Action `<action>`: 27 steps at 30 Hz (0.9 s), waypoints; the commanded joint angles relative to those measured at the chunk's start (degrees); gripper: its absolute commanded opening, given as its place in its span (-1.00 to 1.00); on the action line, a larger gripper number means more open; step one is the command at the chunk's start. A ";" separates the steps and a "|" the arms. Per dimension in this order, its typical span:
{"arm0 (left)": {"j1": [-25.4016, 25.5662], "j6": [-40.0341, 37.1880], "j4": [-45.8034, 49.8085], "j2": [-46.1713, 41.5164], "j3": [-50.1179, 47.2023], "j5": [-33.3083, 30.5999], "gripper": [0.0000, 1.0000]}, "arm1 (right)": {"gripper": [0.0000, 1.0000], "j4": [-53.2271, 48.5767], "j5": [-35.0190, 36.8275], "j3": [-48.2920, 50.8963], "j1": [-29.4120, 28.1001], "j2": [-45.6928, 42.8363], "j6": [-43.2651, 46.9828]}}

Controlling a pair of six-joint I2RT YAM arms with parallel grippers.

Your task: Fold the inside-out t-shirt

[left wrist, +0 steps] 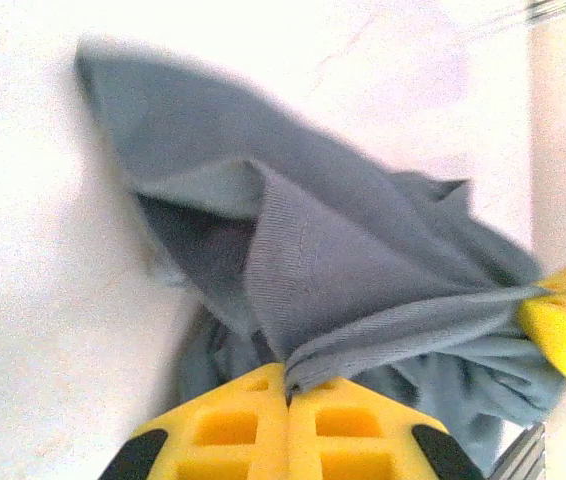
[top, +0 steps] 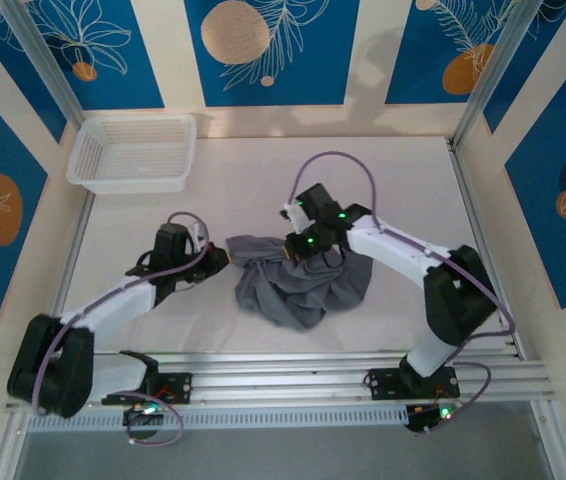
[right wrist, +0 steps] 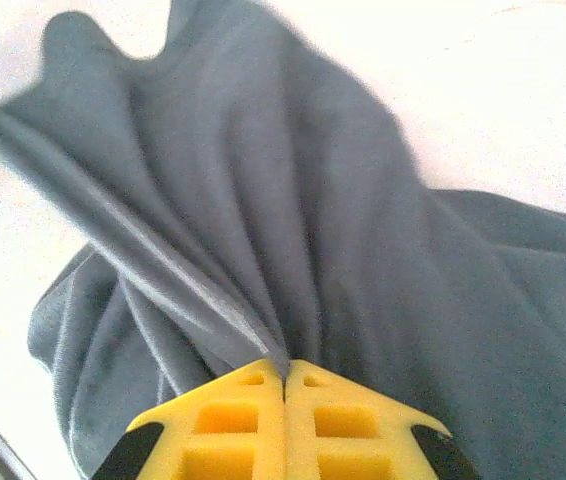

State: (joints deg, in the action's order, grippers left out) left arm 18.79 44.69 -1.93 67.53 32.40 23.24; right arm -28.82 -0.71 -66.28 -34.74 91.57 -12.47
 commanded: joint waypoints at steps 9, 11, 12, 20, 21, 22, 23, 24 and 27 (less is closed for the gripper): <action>-1.58 -13.31 12.25 -4.72 5.13 -8.24 -0.94 | -0.49 4.91 -10.28 9.01 2.30 -11.07 -1.21; -1.61 -12.85 8.56 -3.83 4.23 -4.08 -0.83 | -0.46 4.63 -9.41 8.31 1.16 -11.93 -0.65; -1.55 -12.19 5.74 -3.05 3.77 -0.83 -0.73 | -0.45 4.56 -9.11 7.98 0.95 -12.21 -0.45; 8.61 -2.79 -8.83 8.07 5.79 6.98 -0.22 | -0.45 5.53 -3.79 6.83 0.99 -12.28 -1.22; 9.71 -3.23 -9.90 9.25 6.45 7.07 -0.17 | -0.45 5.54 -3.46 6.87 0.95 -12.29 -1.33; 10.78 -5.05 -9.42 10.31 7.59 6.44 -0.14 | -0.45 5.40 -3.44 6.94 0.94 -12.28 -1.29; 11.77 -8.17 -7.39 10.69 9.02 4.55 -0.11 | -0.44 5.11 -3.43 6.95 0.90 -12.38 -1.17; 12.62 -12.18 -4.80 10.70 10.20 1.97 -0.09 | -0.44 4.83 -3.40 6.91 0.82 -12.53 -1.02; 12.31 -20.70 0.46 11.74 13.14 -3.88 -0.08 | -0.43 4.52 -3.21 7.54 0.64 -13.36 -0.71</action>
State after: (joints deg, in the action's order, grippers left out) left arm 31.42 32.47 -4.21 78.85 41.89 24.43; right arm -23.64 -4.51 -58.24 -33.80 80.27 -13.89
